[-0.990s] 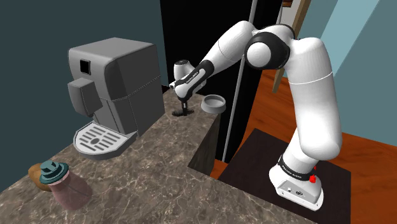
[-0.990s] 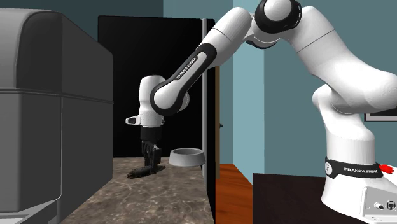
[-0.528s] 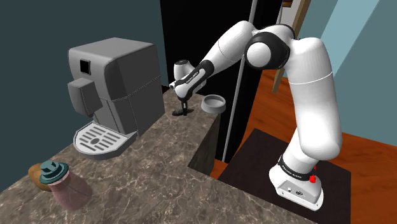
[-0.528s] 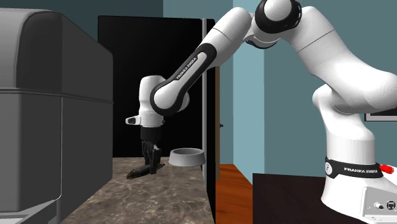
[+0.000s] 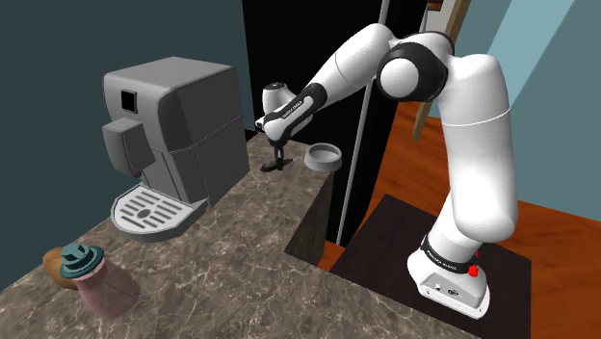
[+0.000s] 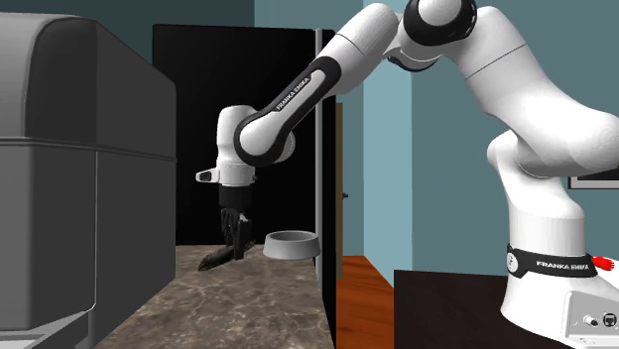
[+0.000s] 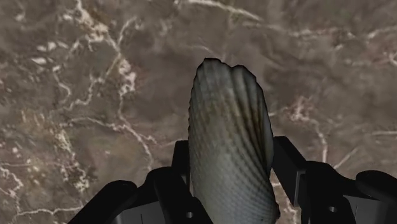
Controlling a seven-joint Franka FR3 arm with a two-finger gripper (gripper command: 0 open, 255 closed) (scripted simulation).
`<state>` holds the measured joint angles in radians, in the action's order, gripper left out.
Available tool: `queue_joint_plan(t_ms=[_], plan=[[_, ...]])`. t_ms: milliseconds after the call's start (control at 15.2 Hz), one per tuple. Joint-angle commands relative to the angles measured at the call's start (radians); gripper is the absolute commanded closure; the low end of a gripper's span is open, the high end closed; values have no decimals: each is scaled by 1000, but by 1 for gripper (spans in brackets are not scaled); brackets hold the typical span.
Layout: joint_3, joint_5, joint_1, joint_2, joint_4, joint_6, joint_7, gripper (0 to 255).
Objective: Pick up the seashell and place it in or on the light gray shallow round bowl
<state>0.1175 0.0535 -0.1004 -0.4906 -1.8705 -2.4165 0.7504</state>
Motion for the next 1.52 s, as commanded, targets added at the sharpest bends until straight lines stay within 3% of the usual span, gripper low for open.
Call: queue_joint_plan(t_ms=[0,1056,1452], plan=[[1,1,-1,17,1,18,1,255],[5,7,-6,136,53,188,9,255],[43,0,71,222,-80,132,128,255]])
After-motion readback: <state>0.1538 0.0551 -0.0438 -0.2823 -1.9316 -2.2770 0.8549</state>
